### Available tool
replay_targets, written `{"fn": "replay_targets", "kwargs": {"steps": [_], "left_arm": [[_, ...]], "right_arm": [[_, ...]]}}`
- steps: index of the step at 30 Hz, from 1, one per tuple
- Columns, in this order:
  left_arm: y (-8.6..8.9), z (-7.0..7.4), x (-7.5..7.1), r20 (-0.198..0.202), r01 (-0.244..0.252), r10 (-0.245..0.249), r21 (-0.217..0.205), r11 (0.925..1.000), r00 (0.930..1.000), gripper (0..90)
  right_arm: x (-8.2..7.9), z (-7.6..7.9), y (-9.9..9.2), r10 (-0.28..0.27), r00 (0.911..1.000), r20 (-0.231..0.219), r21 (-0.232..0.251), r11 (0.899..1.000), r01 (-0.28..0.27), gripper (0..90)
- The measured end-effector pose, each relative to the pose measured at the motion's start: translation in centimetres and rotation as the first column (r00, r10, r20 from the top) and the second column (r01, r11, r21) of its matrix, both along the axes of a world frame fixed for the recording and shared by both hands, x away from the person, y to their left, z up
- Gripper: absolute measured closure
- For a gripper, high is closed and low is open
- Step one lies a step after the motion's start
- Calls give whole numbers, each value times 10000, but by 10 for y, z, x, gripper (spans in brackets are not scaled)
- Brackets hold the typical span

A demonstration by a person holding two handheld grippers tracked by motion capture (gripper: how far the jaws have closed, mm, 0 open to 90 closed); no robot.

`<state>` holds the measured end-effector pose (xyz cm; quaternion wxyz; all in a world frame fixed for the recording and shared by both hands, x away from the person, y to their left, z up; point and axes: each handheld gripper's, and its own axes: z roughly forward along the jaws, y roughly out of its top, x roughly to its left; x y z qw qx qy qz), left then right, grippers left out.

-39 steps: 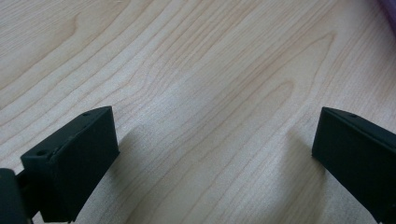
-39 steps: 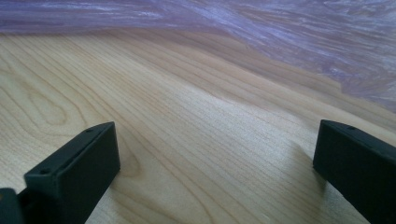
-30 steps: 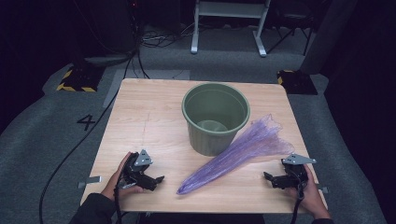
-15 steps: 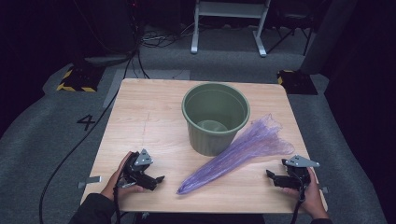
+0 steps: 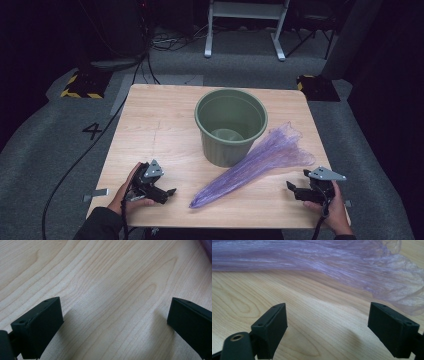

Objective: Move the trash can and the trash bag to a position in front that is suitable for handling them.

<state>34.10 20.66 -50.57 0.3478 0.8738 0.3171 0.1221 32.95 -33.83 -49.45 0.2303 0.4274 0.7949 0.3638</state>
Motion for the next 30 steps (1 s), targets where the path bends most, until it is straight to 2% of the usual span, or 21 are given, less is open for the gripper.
{"fn": "replay_targets", "kwargs": {"steps": [14, 24, 30], "left_arm": [[0, 0, 0, -4, 4, -4, -4, 10000, 10000, 0], [0, 0, 0, -4, 3, -3, -5, 10000, 10000, 0], [0, 0, 0, -6, 14, -14, -4, 10000, 10000, 0]], "right_arm": [[2, 16, 21, 670, 9969, 405, -511, 9966, -649, 158], [7, 24, 35, 938, 9936, 631, -529, 9945, -906, 160], [15, 33, 42, 1048, 9906, 881, -265, 9943, -1028, 164]]}}
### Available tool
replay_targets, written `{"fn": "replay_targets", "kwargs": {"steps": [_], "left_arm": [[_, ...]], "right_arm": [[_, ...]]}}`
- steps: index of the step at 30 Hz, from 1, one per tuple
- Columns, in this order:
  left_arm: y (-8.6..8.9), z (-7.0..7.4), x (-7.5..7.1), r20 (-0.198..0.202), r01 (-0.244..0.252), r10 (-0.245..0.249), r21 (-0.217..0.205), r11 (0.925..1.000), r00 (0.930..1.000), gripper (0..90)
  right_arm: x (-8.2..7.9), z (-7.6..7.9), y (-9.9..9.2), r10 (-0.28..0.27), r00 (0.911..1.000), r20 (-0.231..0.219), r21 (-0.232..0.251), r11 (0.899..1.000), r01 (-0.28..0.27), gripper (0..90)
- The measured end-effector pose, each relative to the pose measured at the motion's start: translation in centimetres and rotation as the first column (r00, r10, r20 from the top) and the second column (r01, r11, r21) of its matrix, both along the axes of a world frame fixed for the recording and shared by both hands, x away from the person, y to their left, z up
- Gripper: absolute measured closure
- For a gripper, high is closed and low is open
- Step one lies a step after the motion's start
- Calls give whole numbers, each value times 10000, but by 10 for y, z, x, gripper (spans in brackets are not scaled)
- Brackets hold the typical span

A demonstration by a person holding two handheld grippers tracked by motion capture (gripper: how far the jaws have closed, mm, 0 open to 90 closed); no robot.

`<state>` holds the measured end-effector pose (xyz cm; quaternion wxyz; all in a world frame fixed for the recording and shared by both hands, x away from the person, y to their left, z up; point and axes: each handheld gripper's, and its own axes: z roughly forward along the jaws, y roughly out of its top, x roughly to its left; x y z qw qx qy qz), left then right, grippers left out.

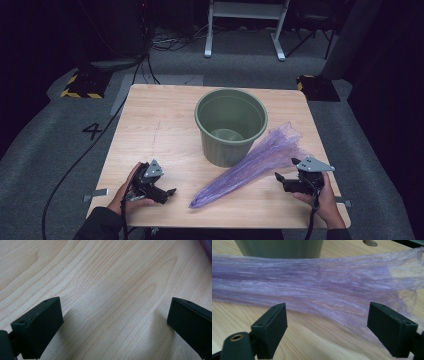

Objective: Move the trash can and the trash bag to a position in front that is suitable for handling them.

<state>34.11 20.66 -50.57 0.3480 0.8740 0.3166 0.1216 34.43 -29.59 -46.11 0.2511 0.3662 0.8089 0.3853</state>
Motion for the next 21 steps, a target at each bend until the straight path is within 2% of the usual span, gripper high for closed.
{"fn": "replay_targets", "kwargs": {"steps": [5, 9, 12, 17, 21], "left_arm": [[0, 0, 0, 2, 17, -17, 7, 10000, 10000, 0], [0, 0, 0, 1, 26, -26, 5, 10000, 10000, 0], [0, 0, 0, 11, 38, -38, 19, 10000, 10000, 0], [0, 0, 0, 9, 37, -37, 15, 10000, 10000, 0], [0, 0, 0, 2, 23, -23, 5, 10000, 10000, 0]], "right_arm": [[8, 6, 5, 32, 9999, 112, 110, 9999, -33, 157], [19, 12, 11, 100, 9998, 146, 428, 9990, -106, 156], [24, 13, 15, 199, 9997, 146, 427, 9989, -205, 157], [36, 14, 26, 329, 9994, -102, 477, 9983, -324, 168], [46, 14, 40, 646, 9977, -202, 502, 9967, -635, 169]]}}
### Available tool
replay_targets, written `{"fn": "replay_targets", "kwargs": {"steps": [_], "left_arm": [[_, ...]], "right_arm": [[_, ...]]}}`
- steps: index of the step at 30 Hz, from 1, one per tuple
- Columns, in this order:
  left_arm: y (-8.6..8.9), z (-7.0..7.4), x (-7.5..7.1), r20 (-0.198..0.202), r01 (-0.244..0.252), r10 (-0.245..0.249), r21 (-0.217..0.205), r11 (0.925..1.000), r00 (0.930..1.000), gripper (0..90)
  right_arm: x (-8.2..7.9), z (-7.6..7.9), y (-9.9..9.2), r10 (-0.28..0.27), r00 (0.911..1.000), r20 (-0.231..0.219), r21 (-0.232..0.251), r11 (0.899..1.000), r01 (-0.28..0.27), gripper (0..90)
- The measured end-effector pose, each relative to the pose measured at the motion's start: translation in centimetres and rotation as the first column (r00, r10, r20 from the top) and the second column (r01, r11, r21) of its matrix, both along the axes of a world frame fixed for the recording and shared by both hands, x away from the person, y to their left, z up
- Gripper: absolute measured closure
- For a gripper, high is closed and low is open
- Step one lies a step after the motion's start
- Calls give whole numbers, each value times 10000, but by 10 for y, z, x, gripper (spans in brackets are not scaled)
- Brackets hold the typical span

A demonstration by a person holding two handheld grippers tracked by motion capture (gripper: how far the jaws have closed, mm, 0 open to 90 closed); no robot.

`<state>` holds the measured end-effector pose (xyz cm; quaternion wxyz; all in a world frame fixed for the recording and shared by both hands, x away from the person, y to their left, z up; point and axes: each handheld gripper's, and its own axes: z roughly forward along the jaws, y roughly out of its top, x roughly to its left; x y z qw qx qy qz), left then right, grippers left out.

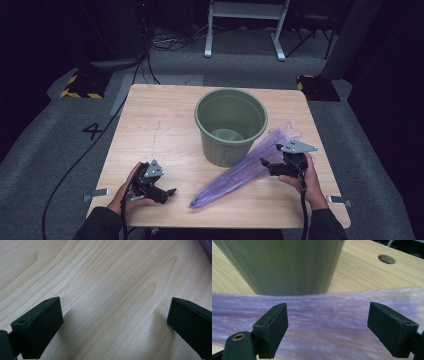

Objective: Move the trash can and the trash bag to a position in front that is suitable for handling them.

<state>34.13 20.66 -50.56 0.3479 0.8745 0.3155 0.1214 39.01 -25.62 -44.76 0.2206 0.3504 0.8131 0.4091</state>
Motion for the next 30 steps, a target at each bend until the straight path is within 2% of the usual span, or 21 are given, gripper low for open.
{"fn": "replay_targets", "kwargs": {"steps": [7, 13, 20, 27, 30], "left_arm": [[0, 0, 0, -2, 2, -2, -1, 10000, 10000, 0], [0, 0, 0, -1, 1, -1, -1, 10000, 10000, 0], [0, 0, 0, 0, -2, 2, -1, 10000, 10000, 0], [0, 0, 0, 0, 0, 0, 2, 10000, 10000, 0], [0, 0, 0, -1, 3, -3, -1, 10000, 10000, 0]], "right_arm": [[10, -1, 17, 366, 9992, -130, 31, 9993, -365, 172], [15, -5, 33, 749, 9968, -265, -142, 9971, -753, 168], [18, -7, 48, 1367, 9897, -420, -241, 9902, -1378, 172], [20, -9, 58, 1494, 9879, -412, -380, 9878, -1509, 167], [20, -10, 60, 1372, 9898, -393, -464, 9892, -1389, 155]]}}
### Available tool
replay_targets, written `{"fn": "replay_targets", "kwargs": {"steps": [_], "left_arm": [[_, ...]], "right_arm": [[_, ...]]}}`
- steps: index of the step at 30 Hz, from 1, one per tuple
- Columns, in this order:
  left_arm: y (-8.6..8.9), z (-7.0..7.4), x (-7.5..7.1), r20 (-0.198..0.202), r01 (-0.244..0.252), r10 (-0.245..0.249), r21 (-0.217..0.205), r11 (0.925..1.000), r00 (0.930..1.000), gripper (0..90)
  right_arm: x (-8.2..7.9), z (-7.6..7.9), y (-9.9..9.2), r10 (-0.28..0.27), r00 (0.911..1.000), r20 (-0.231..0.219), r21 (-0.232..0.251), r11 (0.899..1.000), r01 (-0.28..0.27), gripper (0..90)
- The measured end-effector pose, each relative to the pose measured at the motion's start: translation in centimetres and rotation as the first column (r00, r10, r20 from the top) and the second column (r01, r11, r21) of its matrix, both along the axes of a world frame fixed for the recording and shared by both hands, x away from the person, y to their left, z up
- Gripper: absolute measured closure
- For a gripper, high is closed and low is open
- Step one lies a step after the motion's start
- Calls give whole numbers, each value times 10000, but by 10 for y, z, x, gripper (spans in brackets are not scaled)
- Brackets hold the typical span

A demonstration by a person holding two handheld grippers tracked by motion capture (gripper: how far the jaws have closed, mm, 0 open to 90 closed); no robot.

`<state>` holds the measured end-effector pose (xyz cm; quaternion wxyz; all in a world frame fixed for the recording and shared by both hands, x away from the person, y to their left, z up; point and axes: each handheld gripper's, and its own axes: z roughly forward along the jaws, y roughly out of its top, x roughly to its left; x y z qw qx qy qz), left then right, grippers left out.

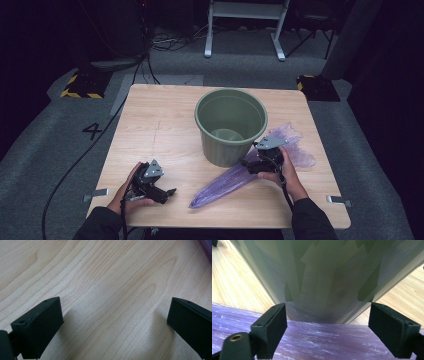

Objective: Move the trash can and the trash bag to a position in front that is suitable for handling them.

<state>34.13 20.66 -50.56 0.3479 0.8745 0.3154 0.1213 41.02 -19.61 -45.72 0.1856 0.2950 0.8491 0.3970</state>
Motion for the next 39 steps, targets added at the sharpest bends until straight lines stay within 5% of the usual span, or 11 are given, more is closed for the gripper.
{"fn": "replay_targets", "kwargs": {"steps": [18, 31, 39], "left_arm": [[0, 0, 0, 3, -4, 4, 0, 10000, 10000, 0], [0, 0, 0, 2, -5, 5, 1, 10000, 10000, 0], [0, 0, 0, 1, -1, 1, 1, 10000, 10000, 0]], "right_arm": [[-10, 0, 21, 786, 9969, 97, -103, 9969, -785, 173], [-44, 3, -19, 470, 9984, 328, 313, 9984, -480, 185], [-41, -12, -29, 49, 10000, 32, 415, 9991, -50, 207]]}}
